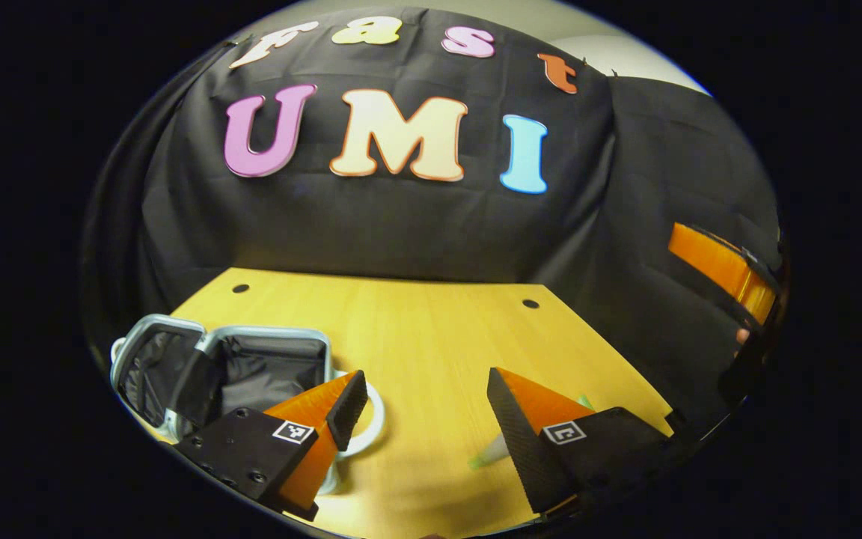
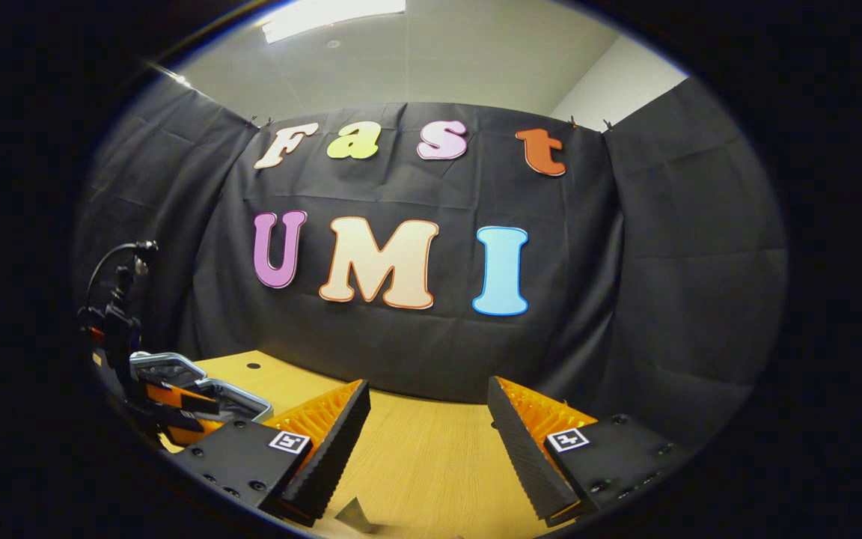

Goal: First open the suitcase, pack the skin care products into it, and then close the suitcase.

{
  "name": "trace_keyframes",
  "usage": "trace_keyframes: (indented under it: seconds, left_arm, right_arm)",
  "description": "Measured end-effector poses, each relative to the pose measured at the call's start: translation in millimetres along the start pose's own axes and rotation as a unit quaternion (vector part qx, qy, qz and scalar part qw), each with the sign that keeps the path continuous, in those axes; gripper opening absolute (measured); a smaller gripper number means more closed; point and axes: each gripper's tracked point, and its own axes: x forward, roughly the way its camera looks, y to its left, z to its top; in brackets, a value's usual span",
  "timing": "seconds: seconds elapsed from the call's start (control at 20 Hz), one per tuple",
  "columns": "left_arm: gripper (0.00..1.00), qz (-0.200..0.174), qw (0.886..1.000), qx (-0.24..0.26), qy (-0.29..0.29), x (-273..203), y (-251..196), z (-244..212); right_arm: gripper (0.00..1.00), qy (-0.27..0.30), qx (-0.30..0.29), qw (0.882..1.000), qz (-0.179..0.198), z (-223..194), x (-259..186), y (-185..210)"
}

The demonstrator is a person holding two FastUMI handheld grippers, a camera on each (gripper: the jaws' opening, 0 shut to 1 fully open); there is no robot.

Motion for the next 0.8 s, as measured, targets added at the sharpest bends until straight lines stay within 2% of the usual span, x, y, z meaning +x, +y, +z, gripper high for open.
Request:
trace_keyframes:
  seconds: [0.35,0.5,0.6,0.8]
  left_arm:
    - [0.96,-0.055,0.997,-0.001,0.062,17.1,-42.6,-68.2]
    - [0.88,-0.068,0.993,0.001,0.092,29.3,-51.2,-99.0]
    - [0.82,-0.078,0.99,-0.015,0.115,40.7,-58.8,-121.7]
    - [0.49,-0.057,0.989,-0.025,0.13,60.2,-49.8,-145.9]
  right_arm:
    - [0.99,0.028,-0.011,0.999,0.011,-25.4,-9.4,-0.3]
    - [0.99,0.039,-0.011,0.999,0.021,-37.7,-14.7,5.1]
    - [0.99,0.047,-0.008,0.998,0.029,-45.7,-16.2,10.0]
    - [0.99,0.068,-0.016,0.997,0.041,-65.0,-21.6,18.2]
